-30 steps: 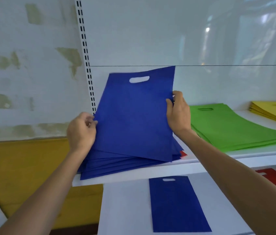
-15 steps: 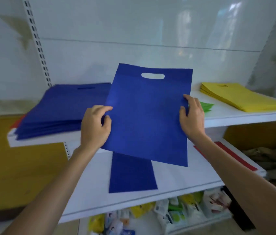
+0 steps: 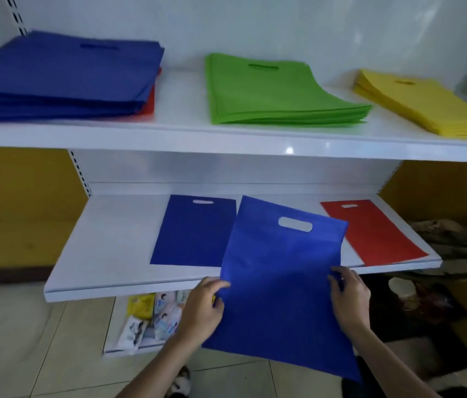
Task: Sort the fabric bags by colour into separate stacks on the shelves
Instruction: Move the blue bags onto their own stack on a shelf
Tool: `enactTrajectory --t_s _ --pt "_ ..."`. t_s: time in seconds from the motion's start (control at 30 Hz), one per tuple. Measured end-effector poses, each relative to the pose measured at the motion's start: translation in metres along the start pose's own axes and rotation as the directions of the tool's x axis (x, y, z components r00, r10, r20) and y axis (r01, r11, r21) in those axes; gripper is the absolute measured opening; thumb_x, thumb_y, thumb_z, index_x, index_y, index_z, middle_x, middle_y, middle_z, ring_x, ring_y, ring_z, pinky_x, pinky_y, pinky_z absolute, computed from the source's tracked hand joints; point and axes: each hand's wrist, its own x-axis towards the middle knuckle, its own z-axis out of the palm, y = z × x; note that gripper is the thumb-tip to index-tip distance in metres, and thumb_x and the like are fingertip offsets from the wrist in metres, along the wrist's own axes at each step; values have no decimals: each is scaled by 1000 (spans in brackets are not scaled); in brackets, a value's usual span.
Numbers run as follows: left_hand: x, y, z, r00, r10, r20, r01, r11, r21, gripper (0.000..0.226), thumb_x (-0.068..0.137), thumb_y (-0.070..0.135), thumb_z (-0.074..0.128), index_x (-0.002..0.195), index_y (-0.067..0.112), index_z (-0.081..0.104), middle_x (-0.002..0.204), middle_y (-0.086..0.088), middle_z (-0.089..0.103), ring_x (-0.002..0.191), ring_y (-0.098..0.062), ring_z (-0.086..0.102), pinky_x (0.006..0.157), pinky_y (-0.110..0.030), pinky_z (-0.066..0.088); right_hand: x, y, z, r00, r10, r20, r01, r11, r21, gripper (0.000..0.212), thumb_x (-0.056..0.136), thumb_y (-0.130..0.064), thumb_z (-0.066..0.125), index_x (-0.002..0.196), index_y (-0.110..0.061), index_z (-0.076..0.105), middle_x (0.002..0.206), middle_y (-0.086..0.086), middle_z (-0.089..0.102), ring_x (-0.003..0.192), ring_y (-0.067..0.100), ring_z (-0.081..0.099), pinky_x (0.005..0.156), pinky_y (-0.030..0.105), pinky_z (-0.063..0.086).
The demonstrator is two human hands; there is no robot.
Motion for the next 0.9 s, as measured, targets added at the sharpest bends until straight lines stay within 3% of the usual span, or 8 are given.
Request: enactTrajectory --t_s 0.1,0.23,0.4,0.5,0.57,0.67,0.77,0.9 --pt "22 -27 -5 997 -47 -60 48 999 21 33 86 -1 53 113 15 63 108 7 56 88 -4 53 76 -5 38 17 -8 42 998 -26 63 26 1000 -12 29 92 -5 50 120 0 55 119 17 55 101 33 53 79 29 36" --pt "60 -82 -16 992 -92 -85 100 990 101 41 86 4 55 126 14 53 125 2 52 115 -14 48 94 -16 36 53 -34 113 971 -105 214 105 994 10 47 88 1 48 135 -2 44 130 13 46 106 30 51 86 32 42" --pt "119 -145 -33 979 -183 -93 201 948 247 54 88 6 52 140 12 37 143 -1 38 126 -21 37 101 -21 31 105 -70 203 947 -174 271 156 984 86 45 92 5 40 135 -2 45 131 15 46 90 16 45 70 17 36" --pt "148 -172 -40 962 -267 -61 266 857 442 61 94 19 47 148 19 18 152 3 23 130 -24 32 103 -31 37 129 -75 249 929 -151 337 134 988 73 47 92 5 39 138 -4 43 138 12 44 109 23 49 80 18 40" --pt "156 -180 -37 941 -334 -52 311 794 522 63 96 28 45 149 23 10 152 1 22 129 -25 32 101 -32 38 140 -75 269 899 -91 428 120 992 -40 55 91 1 40 144 -10 32 146 8 35 125 30 40 85 26 45" --pt "158 -183 -29 910 -403 -98 406 821 401 63 95 26 50 147 22 16 140 -9 33 122 -26 39 100 -31 38 147 -76 279 859 -82 505 169 977 -129 62 90 -1 43 147 -15 24 146 8 30 130 29 28 86 29 44" --pt "159 -180 -26 895 -431 -119 446 870 210 51 92 19 55 138 14 33 127 -12 43 109 -26 51 93 -31 44 149 -74 278 877 -74 475 134 987 -93 58 91 -5 51 144 -14 28 138 12 37 121 27 43 82 28 46" --pt "151 -178 -20 905 -411 -110 425 880 210 47 91 27 55 133 12 42 121 -9 50 108 -23 52 91 -30 45 142 -61 264 918 3 396 55 989 -137 49 92 -17 55 137 -11 36 129 10 43 105 27 53 80 36 50"
